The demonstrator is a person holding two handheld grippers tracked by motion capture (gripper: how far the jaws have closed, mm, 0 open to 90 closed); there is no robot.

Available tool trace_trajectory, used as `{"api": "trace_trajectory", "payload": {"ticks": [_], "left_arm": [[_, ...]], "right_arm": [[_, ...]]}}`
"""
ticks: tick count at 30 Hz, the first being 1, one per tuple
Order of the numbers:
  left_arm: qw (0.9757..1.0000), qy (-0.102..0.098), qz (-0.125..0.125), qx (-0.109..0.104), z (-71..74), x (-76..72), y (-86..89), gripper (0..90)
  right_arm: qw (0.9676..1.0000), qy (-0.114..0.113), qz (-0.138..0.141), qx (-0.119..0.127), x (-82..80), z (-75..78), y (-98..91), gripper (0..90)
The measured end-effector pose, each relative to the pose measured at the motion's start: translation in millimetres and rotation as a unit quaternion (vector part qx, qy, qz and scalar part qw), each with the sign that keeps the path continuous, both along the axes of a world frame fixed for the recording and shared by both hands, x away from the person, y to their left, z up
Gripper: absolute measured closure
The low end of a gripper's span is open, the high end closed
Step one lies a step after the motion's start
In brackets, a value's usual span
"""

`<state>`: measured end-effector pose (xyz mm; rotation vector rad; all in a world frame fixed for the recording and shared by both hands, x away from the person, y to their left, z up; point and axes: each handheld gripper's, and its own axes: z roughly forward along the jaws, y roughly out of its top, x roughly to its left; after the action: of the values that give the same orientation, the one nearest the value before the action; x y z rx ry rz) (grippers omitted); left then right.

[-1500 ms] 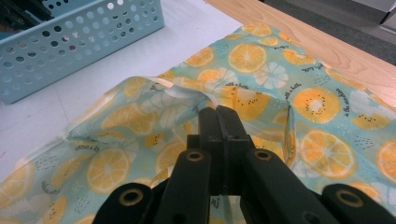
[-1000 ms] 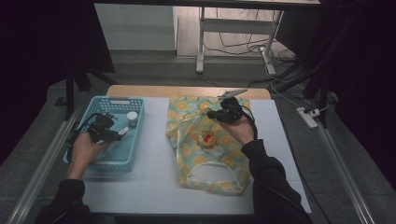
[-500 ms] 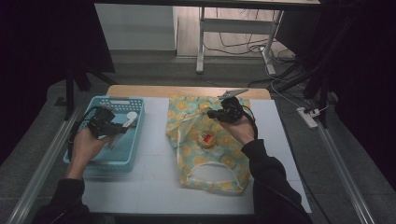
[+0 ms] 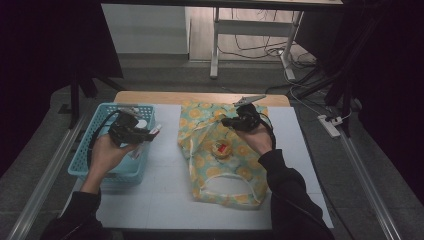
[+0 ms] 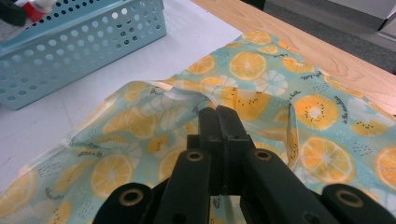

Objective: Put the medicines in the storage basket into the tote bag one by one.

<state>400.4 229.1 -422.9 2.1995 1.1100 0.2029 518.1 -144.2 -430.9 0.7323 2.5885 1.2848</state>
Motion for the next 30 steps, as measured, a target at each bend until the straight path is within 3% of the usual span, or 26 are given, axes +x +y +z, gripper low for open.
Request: {"api": "trace_trajectory", "payload": {"ticks": [6, 14, 30], "left_arm": [[0.9993, -0.006, -0.037, -0.010, 8.4, -0.3, -30.9, 74.5], [0.9977, 0.000, -0.067, -0.011, 9.3, 9.4, -67.5, 74.6], [0.9907, 0.003, -0.135, -0.010, 1.1, 28.5, -148.6, 74.5]], "right_arm": [[1.0000, -0.001, -0.001, 0.001, -0.5, 0.3, 0.2, 90.0], [1.0000, -0.002, 0.000, 0.001, -0.4, 0.2, 0.7, 90.0], [1.0000, 0.000, 0.005, 0.008, -1.0, 3.5, 0.2, 90.0]]}}
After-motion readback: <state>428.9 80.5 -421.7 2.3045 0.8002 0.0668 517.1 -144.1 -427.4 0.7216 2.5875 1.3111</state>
